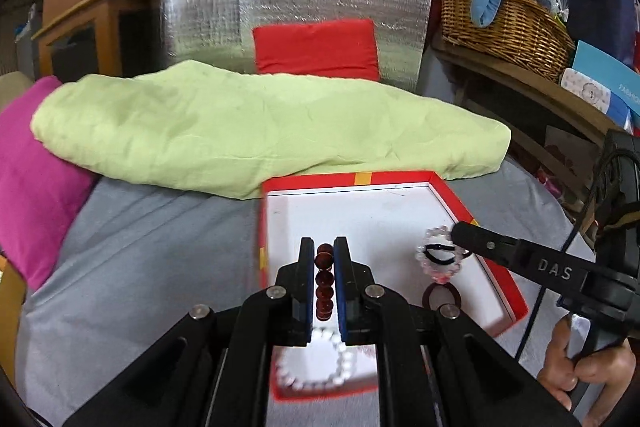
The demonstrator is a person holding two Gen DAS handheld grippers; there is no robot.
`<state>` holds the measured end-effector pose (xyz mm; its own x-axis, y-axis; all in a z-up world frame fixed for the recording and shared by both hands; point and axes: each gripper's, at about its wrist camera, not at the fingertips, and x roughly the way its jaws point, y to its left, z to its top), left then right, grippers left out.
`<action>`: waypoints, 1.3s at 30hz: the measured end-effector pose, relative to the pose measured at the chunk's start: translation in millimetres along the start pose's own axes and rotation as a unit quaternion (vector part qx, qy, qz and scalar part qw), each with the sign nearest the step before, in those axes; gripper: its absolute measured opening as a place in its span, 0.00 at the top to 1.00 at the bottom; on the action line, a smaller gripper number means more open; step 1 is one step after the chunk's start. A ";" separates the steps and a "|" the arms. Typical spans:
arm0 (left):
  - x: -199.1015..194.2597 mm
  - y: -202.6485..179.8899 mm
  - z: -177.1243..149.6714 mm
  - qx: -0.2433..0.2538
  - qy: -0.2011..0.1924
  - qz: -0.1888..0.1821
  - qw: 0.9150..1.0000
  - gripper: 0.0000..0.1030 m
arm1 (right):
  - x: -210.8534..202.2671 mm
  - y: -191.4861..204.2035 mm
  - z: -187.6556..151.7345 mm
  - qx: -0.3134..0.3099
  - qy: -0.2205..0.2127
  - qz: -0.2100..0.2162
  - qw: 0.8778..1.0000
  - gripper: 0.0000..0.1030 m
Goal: Organize jewelry
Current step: 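Lower both bracelets into the red tray and open both tools, then withdraw both open tools from the tray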
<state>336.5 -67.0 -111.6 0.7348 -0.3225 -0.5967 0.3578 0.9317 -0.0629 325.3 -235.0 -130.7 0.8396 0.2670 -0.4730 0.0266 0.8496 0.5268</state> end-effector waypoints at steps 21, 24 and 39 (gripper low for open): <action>40.4 5.3 -2.1 -0.002 0.064 -0.016 0.998 0.67 | 49.2 -20.5 1.0 0.036 0.037 -0.006 0.999 0.91; 23.9 13.0 2.0 -0.011 0.044 -0.002 0.999 0.53 | 42.8 -22.4 -0.2 0.038 0.029 -0.012 0.999 0.91; -48.7 61.2 1.2 -0.052 0.017 0.044 0.998 0.46 | -67.4 -38.0 -49.5 0.044 -0.018 -0.091 0.995 0.52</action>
<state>323.3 5.5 -85.4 0.7408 -0.2342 -0.6296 0.2293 0.9691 -0.0907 240.9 -262.8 -153.8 0.8356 0.0942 -0.5412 0.2259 0.8391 0.4949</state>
